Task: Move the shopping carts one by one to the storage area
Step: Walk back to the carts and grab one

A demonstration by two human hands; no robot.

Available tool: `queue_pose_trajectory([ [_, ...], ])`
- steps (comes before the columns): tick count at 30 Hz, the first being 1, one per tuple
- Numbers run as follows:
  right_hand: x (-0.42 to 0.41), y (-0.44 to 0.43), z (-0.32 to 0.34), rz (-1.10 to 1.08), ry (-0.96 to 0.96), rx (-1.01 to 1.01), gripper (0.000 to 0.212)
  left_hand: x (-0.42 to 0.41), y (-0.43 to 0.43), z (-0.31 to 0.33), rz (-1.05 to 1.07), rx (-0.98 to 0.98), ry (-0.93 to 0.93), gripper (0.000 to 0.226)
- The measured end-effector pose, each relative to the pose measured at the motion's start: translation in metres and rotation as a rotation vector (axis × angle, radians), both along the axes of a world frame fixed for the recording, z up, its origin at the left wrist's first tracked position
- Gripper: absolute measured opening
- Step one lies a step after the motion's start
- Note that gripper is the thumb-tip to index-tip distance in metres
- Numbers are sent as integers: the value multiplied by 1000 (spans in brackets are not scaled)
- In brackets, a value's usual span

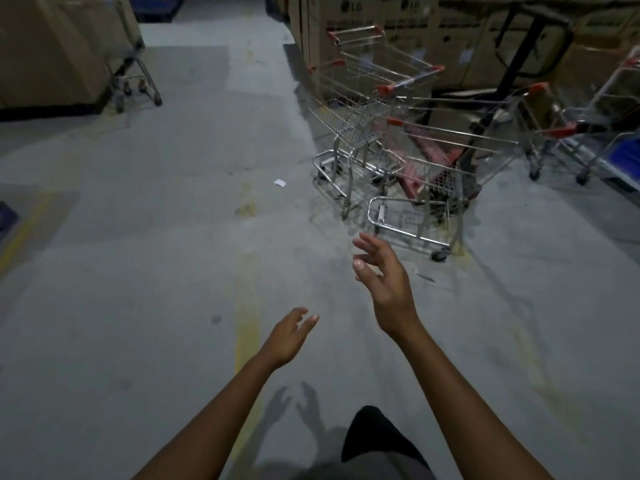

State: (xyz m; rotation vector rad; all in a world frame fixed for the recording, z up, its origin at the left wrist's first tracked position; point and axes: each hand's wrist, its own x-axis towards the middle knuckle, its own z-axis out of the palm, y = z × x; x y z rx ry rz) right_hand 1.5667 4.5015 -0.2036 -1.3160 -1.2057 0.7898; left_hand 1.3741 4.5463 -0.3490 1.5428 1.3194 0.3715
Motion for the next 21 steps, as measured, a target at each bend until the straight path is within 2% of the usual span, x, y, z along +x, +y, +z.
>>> queue_pose_trajectory([
  [5, 22, 126, 14, 17, 18, 99, 59, 15, 123, -26, 5, -38, 46, 62],
  [9, 61, 247, -15, -16, 20, 74, 59, 54, 253, -11, 18, 65, 9, 83],
  [13, 107, 361, -46, -83, 14, -41, 73, 109, 378, 47, 38, 248, -43, 60],
  [17, 156, 448, -70, -144, 5, -184, 69, 165, 476, 122, -23, 473, -151, 79],
  [21, 205, 508, -103, -207, -36, -341, 83, 215, 550, 167, -122, 606, -243, 70],
])
